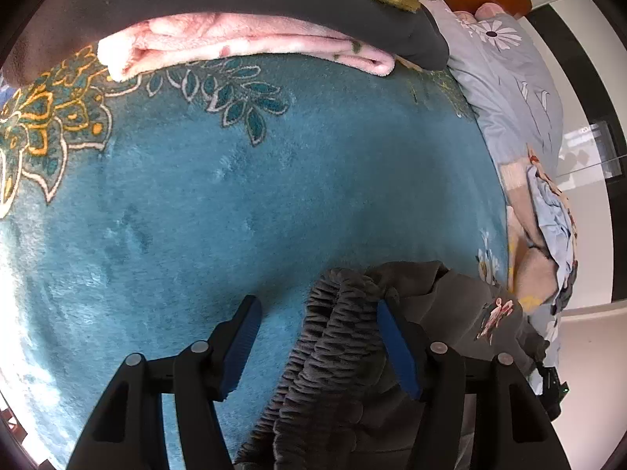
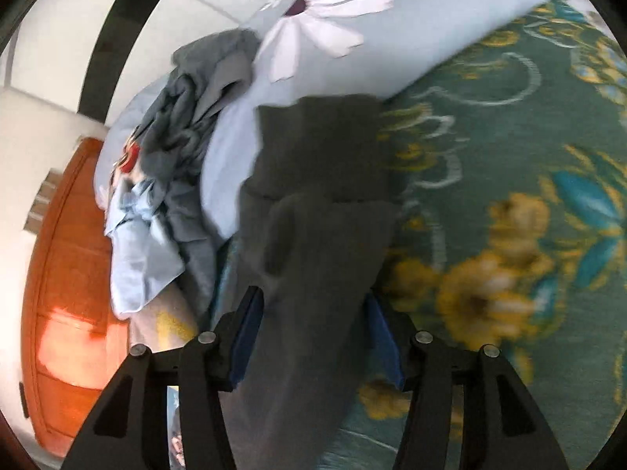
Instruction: Fold clothes
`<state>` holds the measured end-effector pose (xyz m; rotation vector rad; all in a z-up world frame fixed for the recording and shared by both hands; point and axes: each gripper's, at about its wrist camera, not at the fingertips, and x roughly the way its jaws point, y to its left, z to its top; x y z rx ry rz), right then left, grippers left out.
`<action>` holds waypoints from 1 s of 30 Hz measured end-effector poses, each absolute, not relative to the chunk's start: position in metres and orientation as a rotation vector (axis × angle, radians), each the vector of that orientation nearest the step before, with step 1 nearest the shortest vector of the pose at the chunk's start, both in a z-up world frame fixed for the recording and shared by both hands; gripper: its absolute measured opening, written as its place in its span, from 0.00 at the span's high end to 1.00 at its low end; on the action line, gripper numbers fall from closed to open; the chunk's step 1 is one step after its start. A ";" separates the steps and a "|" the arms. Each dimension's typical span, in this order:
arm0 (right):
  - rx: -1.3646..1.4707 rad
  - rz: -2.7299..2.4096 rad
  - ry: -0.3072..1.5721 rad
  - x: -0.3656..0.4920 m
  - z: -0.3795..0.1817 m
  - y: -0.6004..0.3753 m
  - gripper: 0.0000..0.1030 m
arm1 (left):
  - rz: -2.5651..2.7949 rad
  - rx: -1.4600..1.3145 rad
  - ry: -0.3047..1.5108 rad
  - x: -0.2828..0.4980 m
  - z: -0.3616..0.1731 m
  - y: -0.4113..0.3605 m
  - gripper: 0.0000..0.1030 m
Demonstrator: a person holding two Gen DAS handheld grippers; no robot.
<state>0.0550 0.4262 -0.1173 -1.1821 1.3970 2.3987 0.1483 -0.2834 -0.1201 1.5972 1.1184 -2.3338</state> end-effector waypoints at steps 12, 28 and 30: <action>-0.904 2.712 1.346 0.093 -0.034 0.430 0.95 | -2.551 1.468 1.043 0.142 -0.072 -0.265 0.91; -1.098 2.482 1.265 0.158 -0.081 0.473 0.86 | -2.490 1.556 1.202 0.143 -0.084 -0.259 0.83; -1.092 2.474 1.263 0.163 -0.074 0.472 0.63 | -2.475 1.510 1.249 0.163 -0.079 -0.267 0.55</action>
